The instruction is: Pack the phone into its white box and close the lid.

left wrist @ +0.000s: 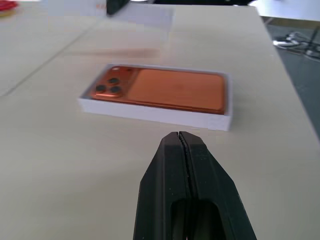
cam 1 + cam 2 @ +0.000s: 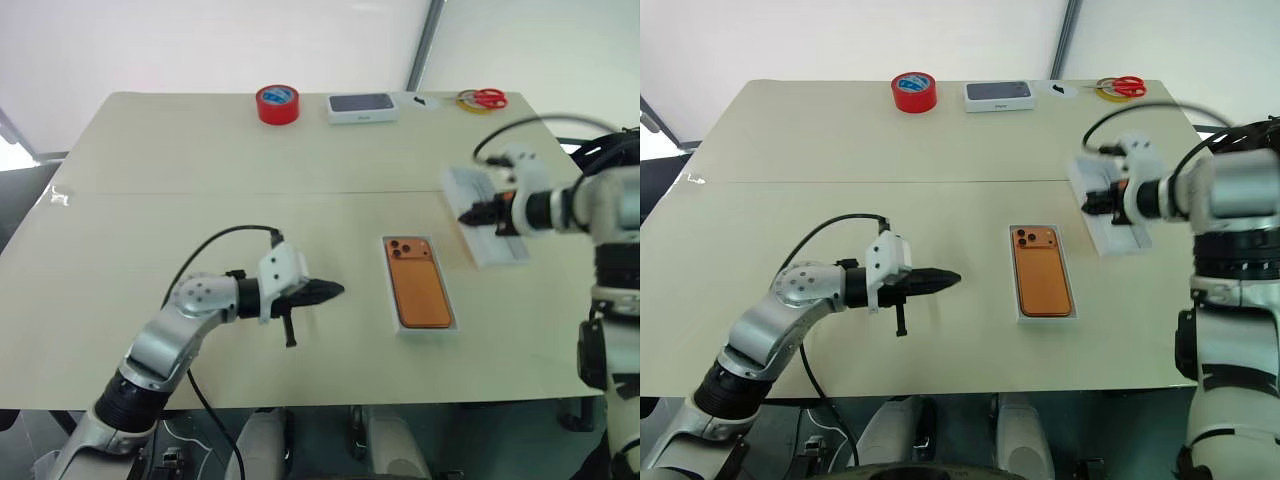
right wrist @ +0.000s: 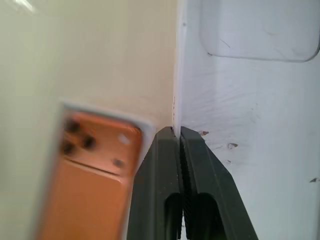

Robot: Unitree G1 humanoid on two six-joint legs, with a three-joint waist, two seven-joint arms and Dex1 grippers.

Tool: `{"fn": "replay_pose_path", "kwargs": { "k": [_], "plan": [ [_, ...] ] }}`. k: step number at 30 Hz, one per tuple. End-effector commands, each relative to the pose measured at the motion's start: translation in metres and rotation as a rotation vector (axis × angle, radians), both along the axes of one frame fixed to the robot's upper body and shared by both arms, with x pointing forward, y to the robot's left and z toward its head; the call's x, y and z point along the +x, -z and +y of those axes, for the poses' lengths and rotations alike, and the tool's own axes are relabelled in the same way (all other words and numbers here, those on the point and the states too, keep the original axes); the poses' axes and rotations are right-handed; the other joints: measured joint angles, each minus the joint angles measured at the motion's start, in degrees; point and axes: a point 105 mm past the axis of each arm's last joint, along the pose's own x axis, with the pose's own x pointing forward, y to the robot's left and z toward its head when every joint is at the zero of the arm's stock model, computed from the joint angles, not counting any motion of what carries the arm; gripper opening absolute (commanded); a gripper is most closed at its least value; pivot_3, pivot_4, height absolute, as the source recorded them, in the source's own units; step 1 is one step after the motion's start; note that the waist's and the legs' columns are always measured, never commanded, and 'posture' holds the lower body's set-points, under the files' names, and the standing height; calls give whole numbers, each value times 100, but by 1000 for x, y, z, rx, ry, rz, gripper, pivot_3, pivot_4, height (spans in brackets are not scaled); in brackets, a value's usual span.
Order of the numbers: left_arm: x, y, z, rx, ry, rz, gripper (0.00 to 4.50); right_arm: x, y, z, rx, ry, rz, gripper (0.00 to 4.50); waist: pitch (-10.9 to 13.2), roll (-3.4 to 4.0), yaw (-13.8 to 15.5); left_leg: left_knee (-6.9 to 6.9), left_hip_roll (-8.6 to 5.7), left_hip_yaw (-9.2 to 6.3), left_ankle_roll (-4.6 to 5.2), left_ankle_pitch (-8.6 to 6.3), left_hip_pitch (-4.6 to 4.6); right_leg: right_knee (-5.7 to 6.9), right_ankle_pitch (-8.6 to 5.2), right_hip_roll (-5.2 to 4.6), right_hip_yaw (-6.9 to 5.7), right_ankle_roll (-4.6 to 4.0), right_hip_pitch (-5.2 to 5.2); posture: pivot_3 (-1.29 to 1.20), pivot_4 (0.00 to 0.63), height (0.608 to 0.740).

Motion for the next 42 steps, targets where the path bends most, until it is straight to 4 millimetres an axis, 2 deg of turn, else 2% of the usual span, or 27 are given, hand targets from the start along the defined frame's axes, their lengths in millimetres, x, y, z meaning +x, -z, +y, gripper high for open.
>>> {"fn": "replay_pose_path", "kwargs": {
  "k": [1, 4, 10, 12, 17, 21, 22, 24, 28, 30, 34, 38, 41, 42],
  "plan": [
    [10, -12, 16, -28, -82, -47, 0, -5, -25, 24, 233, -122, -59, 62, -1, 0, -1, 0, 1, -2, 0, 0, 0, 0, -1, 2, 0, -1, 1, 0, 150, 732],
    [21, -16, 28, -31, -134, -61, 0, -15, -26, 63, 421, -298, -27, 62, -1, -1, -21, 0, 1, 0, 0, 0, 2, -2, 0, 1, 2, -3, 6, 0, 150, 732],
    [29, -18, 34, -23, -148, -73, 0, -44, 0, 123, 544, -436, 83, 62, -1, -2, -14, -2, 3, 1, 0, 0, -1, 0, 4, 1, 4, 0, 3, 0, 150, 732],
    [31, -19, 33, -24, -150, -75, 0, -52, 14, 133, 570, -404, 115, 62, -2, -3, 12, -3, 1, -5, 1, 0, -3, 0, 4, -1, 0, 0, 7, 0, 150, 732],
    [34, -16, 25, -32, -143, -70, 0, -58, 39, 138, 589, -301, 127, 62, -2, -3, 1, 3, -4, 6, 2, 0, -6, -4, 4, -8, 9, 2, 5, 0, 150, 732],
    [30, -10, 8, -35, -90, -55, 0, -58, 48, 135, 592, -221, 128, 62, -3, -2, -1, 4, 1, 3, 2, 0, 2, 0, 4, 0, 8, 2, 9, 0, 150, 732],
    [29, -8, 0, -36, -74, -51, 0, -57, 48, 130, 588, -204, 124, 313, -3, -2, 8, 4, 3, 3, 2, 0, 1, -1, 4, 2, 8, 2, 8, 0, 150, 732],
    [32, -5, -12, -40, -65, -45, 0, -56, 47, 122, 573, -185, 115, 923, -3, -2, 20, 4, 3, 1, 2, 0, 0, -2, 4, 2, 7, 2, 9, 0, 150, 732],
    [42, 0, -30, -30, -76, -50, 0, -56, 45, 109, 500, -172, 101, 2903, -4, -1, 8, 5, 1, 3, 3, 0, -1, -4, 3, 2, 9, 1, 9, 0, 150, 732],
    [46, 1, -41, -33, -73, -47, 0, -56, 37, 97, 407, -178, 79, 3990, -3, 1, 14, 4, 2, 3, 3, -1, -1, -4, 3, 3, 9, 2, 7, 0, 150, 732],
    [44, -2, -59, -57, -29, -45, 0, -58, 23, 71, 181, -156, 34, 3990, -2, 1, 4, 3, 3, 6, 4, -1, -3, -5, 2, 4, 11, 0, 3, 0, 150, 732],
    [41, -2, -75, -64, 11, -39, 0, -49, 16, 44, 38, -95, -29, 3990, -3, -1, 14, 1, 7, 4, 5, -2, -2, -8, -2, 10, 11, -6, 4, 0, 150, 732],
    [37, 2, -86, -57, 44, -32, 0, -40, 16, 28, -35, -43, -71, 3170, -3, -1, 18, 2, 6, 5, 5, -2, -3, -9, -5, 10, 11, -10, 4, 0, 150, 732],
    [35, 3, -91, -56, 58, -30, 0, -37, 19, 22, -82, -30, -83, 2717, -3, -1, 17, 2, 6, 5, 5, -2, -3, -11, -5, 10, 12, -10, 4, 0, 150, 732]
  ]
}}
